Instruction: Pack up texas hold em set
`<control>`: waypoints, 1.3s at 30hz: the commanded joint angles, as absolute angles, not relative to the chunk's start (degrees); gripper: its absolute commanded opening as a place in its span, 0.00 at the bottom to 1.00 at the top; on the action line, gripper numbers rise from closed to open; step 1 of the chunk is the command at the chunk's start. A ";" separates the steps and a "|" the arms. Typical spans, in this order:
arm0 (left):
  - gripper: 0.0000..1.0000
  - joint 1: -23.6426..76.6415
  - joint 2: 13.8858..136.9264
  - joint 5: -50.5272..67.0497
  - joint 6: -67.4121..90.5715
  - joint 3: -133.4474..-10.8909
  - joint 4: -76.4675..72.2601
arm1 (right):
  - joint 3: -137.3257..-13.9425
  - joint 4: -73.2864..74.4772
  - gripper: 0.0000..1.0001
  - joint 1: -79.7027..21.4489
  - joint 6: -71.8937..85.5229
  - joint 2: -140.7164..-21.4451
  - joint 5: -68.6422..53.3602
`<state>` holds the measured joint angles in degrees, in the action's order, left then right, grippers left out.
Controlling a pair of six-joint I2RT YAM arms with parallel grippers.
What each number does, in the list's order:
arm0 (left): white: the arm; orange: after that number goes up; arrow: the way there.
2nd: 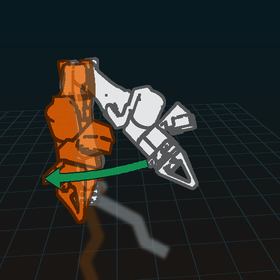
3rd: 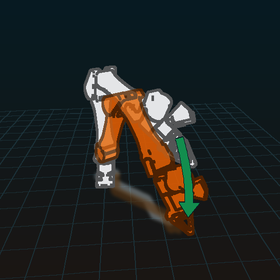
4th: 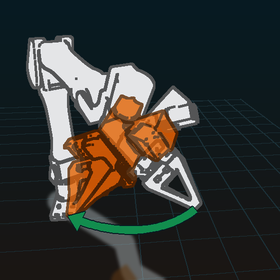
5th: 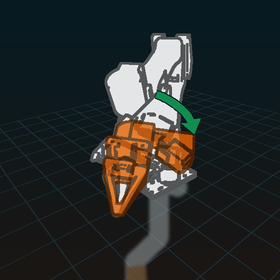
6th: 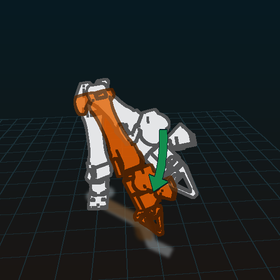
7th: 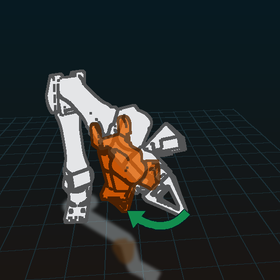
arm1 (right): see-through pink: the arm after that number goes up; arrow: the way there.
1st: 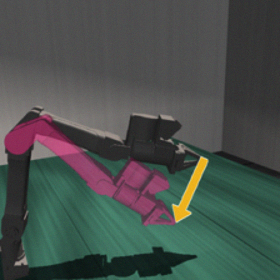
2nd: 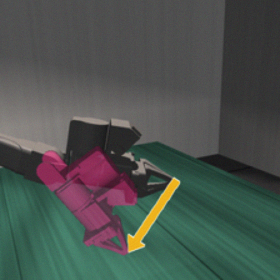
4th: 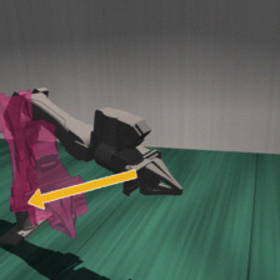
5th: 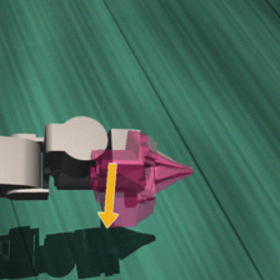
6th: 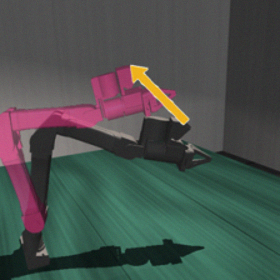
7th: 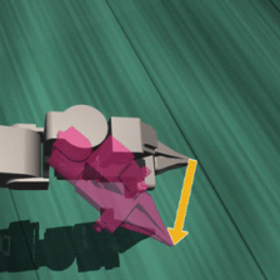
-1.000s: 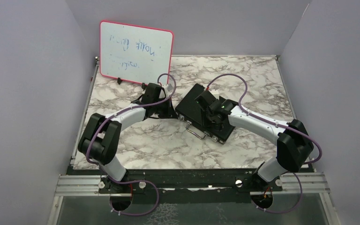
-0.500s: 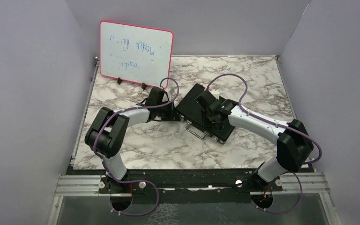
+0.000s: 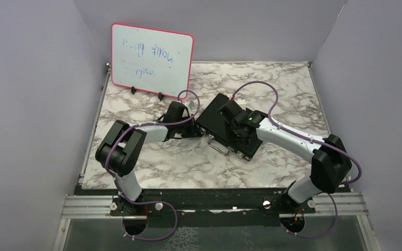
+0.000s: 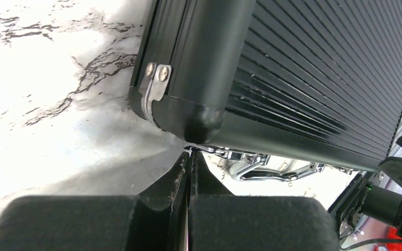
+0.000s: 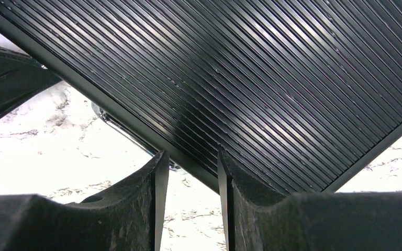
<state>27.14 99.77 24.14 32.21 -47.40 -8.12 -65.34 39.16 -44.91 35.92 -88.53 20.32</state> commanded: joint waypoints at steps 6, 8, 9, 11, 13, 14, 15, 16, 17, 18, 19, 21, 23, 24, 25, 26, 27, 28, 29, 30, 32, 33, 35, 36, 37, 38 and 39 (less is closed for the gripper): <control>0.00 27.38 100.18 19.41 36.73 -45.04 -17.16 | -65.21 39.48 0.41 -44.82 36.65 -86.26 22.33; 0.00 27.62 100.57 18.71 37.42 -45.57 -18.12 | -65.21 39.55 0.41 -44.82 36.65 -86.10 22.32; 0.00 27.63 100.74 18.50 37.80 -45.70 -18.60 | -65.21 39.55 0.41 -44.76 36.64 -86.08 22.45; 0.00 27.76 101.21 18.60 38.72 -46.16 -19.67 | -65.21 39.61 0.41 -44.82 36.67 -86.05 22.41; 0.00 27.97 102.05 19.89 39.99 -46.71 -20.75 | -65.09 39.64 0.41 -44.80 36.97 -85.88 22.42; 0.00 28.29 102.45 20.21 40.33 -47.09 -20.82 | -65.10 39.69 0.41 -44.80 37.04 -85.75 22.46; 0.00 28.61 102.58 20.09 40.48 -47.21 -20.87 | -65.12 39.74 0.41 -44.82 37.15 -85.59 22.55; 0.00 28.84 102.50 19.54 40.51 -47.11 -20.86 | -65.08 39.93 0.41 -44.81 37.25 -85.30 22.69; 0.00 28.91 102.26 19.02 40.53 -46.80 -20.83 | -65.17 40.17 0.41 -44.78 37.34 -85.05 22.82; 0.00 28.91 101.71 18.20 40.47 -46.31 -20.83 | -65.16 40.43 0.41 -44.81 37.35 -84.58 22.85; 0.00 28.88 100.93 17.35 40.28 -45.71 -20.72 | -65.13 40.63 0.41 -44.82 37.31 -84.05 22.91; 0.00 28.44 98.95 15.75 39.57 -44.99 -18.80 | -64.68 40.65 0.41 -44.82 36.50 -82.37 22.24; 0.00 28.35 96.25 13.37 37.71 -45.18 -14.54 | -64.03 40.65 0.41 -44.82 35.48 -80.41 20.92; 0.00 28.32 94.69 12.31 36.66 -45.14 -12.62 | -63.66 40.80 0.41 -44.82 35.21 -79.01 20.23; 0.00 28.30 92.93 11.33 35.44 -44.81 -10.88 | -63.25 41.12 0.41 -44.81 35.15 -77.96 19.71; 0.02 28.31 91.15 10.15 34.49 -44.48 -9.16 | -62.58 41.46 0.41 -44.82 35.27 -76.85 19.32; 0.05 28.30 89.30 9.19 33.40 -44.21 -7.45 | -62.01 41.86 0.41 -44.78 35.58 -75.83 19.06; 0.08 28.34 87.29 8.05 32.26 -44.09 -5.47 | -61.31 42.24 0.41 -44.80 35.96 -74.64 19.06; 0.12 28.34 85.22 6.76 31.33 -43.97 -3.64 | -60.74 42.71 0.41 -44.78 36.34 -73.39 19.17; 0.15 28.35 83.17 5.66 30.23 -43.94 -1.99 | -60.01 43.05 0.41 -44.82 36.60 -72.33 19.41; 0.22 28.30 78.98 3.96 28.03 -44.10 0.68 | -58.72 43.27 0.41 -44.76 36.84 -69.48 20.39; 0.28 28.24 77.08 3.52 26.78 -44.55 2.32 | -58.27 43.55 0.41 -44.82 37.16 -68.00 21.32; 0.36 28.21 73.80 2.89 24.05 -46.37 5.69 | -57.77 43.79 0.42 -44.82 37.14 -64.42 23.10; 0.39 28.23 72.17 2.11 23.05 -47.42 7.72 | -57.87 44.02 0.42 -44.78 37.05 -62.35 24.11; 0.42 28.25 70.46 0.94 22.30 -48.27 9.23 | -57.98 44.23 0.43 -44.74 36.94 -60.20 25.05; 0.47 28.25 68.27 -0.17 21.53 -49.06 10.60 | -58.08 44.29 0.44 -44.81 36.52 -58.00 26.14; 0.52 28.24 65.94 -1.46 20.99 -49.71 11.66 | -58.09 44.23 0.44 -44.81 35.58 -55.56 27.17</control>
